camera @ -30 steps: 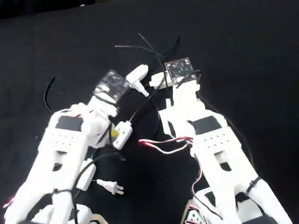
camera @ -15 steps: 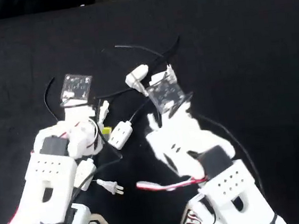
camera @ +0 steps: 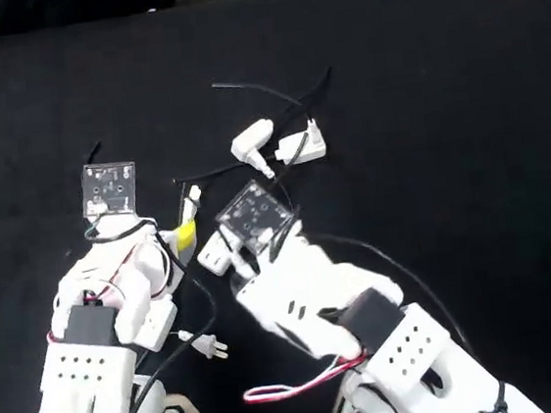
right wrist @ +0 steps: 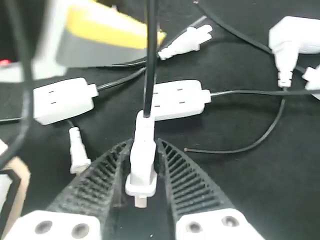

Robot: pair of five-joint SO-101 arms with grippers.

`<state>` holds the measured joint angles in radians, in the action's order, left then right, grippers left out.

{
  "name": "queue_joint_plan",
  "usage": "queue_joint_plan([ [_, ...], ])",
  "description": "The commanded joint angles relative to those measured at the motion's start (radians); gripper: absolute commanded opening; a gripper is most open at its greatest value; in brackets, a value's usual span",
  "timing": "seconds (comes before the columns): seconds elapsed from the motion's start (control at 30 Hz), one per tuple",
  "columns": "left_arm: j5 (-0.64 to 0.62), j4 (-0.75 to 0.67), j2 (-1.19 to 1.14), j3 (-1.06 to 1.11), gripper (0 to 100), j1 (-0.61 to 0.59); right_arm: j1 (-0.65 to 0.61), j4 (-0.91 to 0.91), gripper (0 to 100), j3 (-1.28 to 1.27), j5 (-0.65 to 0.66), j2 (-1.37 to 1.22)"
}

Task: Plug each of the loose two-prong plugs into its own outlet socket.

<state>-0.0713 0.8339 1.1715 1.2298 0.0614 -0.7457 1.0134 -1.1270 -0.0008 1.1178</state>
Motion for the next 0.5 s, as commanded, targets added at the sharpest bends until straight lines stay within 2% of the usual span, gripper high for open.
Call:
queue_joint_plan([
  [0.0, -0.009, -0.018, 0.028, -0.005, 25, 0.025, -0.054, -0.021, 1.1, 0.005, 0.005, 0.016],
  [0.2, -0.005, -0.014, 0.031, 0.016, 25, 0.162, -0.075, -0.075, 1.1, -0.036, 0.005, 0.015],
  [0.37, 0.003, -0.012, 0.031, 0.015, 25, 0.177, -0.072, -0.104, 1.1, -0.068, 0.005, 0.015],
  [0.47, 0.052, -0.009, 0.031, 0.015, 25, 0.182, -0.071, -0.104, 1.1, -0.07, 0.005, 0.015],
])
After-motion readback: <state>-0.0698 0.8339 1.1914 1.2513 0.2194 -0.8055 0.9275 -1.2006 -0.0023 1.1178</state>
